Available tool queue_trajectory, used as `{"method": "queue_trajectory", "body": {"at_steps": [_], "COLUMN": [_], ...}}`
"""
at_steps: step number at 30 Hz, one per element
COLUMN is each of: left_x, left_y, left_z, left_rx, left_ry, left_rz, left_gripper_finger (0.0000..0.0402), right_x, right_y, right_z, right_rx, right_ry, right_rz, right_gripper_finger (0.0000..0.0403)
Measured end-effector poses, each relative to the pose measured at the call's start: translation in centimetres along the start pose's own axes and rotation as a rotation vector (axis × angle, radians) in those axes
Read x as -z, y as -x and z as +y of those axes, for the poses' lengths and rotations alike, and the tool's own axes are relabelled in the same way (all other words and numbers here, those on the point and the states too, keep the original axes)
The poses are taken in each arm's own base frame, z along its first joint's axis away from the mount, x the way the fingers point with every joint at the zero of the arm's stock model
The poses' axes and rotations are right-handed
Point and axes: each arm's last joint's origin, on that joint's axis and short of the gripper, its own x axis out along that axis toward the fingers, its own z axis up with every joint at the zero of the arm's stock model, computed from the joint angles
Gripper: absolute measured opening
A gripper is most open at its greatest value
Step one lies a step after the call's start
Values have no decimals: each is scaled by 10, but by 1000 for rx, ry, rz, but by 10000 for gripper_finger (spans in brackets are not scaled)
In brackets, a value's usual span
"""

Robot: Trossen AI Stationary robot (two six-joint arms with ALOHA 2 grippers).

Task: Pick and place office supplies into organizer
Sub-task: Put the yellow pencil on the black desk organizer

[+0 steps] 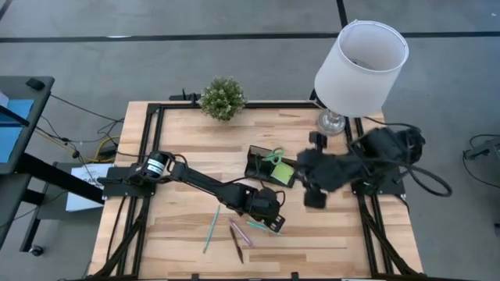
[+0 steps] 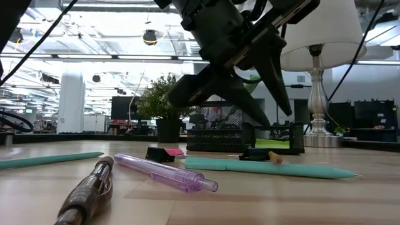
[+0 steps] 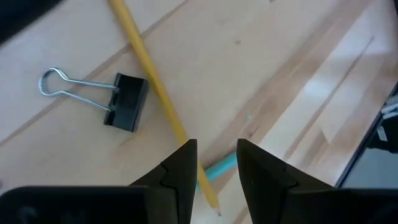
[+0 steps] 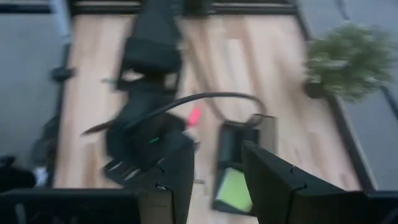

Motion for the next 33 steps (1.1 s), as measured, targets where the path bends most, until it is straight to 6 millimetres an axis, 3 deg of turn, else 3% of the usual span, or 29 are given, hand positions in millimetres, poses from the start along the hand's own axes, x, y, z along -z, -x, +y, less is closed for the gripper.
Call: {"method": "queue_trajectory", "body": {"at_steps": [8,14,23,33], "left_x": [7,14,27,29], "left_y": [0,-1,-18,-35], "left_z": [3,1,3,5], "left_rx": [-57,-60,-63,-40], "left_ry": [30,43,66,96], "left_rz": [5,5,14,6], "left_gripper_finger": [105,105,105,105], "right_x": [8,8,7,7], "right_y": [11,11,11,11], "right_z": [22,22,22,22], "right_rx": [-59,-57,-57,-59], "right_ry": [67,67,62,47], "right_rz": [-13,-15,-21,-22], "right_gripper_finger": [127,127,127,127]}}
